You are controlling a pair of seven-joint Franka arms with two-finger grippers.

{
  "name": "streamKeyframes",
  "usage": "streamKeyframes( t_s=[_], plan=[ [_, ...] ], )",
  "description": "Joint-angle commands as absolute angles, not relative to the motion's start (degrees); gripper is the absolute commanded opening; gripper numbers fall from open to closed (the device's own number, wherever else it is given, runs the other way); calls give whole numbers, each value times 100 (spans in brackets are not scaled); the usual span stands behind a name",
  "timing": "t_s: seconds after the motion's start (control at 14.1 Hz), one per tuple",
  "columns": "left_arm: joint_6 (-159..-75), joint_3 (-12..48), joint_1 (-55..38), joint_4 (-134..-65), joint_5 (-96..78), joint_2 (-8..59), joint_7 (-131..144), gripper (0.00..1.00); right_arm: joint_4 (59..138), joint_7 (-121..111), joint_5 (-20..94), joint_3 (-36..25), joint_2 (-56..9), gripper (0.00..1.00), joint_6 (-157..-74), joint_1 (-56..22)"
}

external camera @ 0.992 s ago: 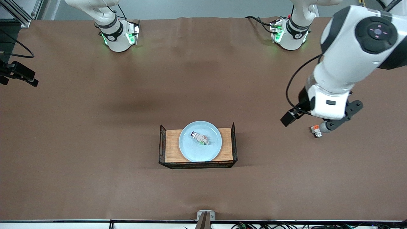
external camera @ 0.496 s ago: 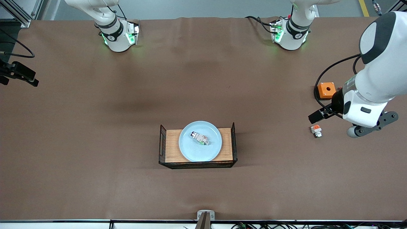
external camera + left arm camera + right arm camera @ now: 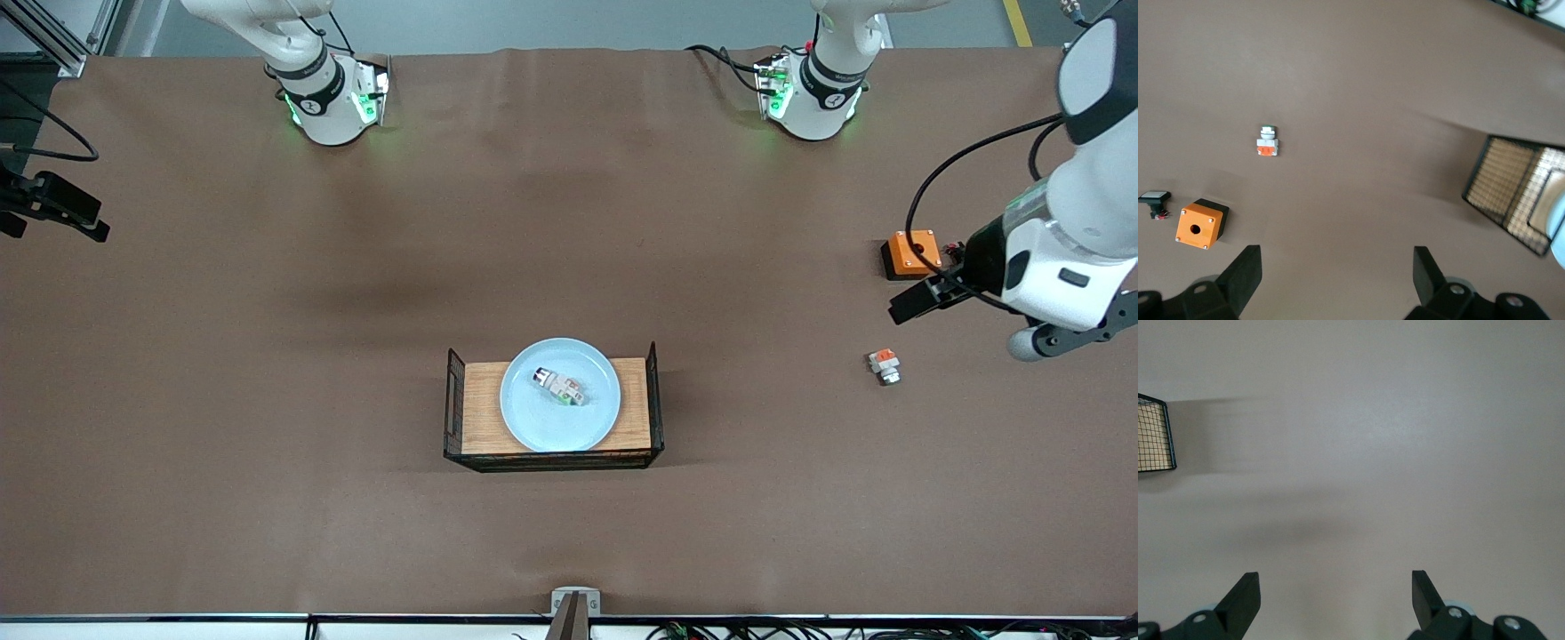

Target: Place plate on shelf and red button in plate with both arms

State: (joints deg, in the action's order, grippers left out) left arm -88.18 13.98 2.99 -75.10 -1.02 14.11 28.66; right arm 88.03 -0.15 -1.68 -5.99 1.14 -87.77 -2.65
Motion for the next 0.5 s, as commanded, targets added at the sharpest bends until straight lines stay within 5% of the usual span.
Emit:
streamKeyframes(
  t_s=[0.0, 0.43],
  plan=[
    [-8807, 1020, 334, -8138, -509, 740, 2059, 100, 8719, -9, -185, -510, 132, 100, -8754, -158],
    [-8368, 263, -290, -8306, -571, 168, 1460, 100, 8701, -18, -185, -519, 123, 100, -8736, -158]
  ],
)
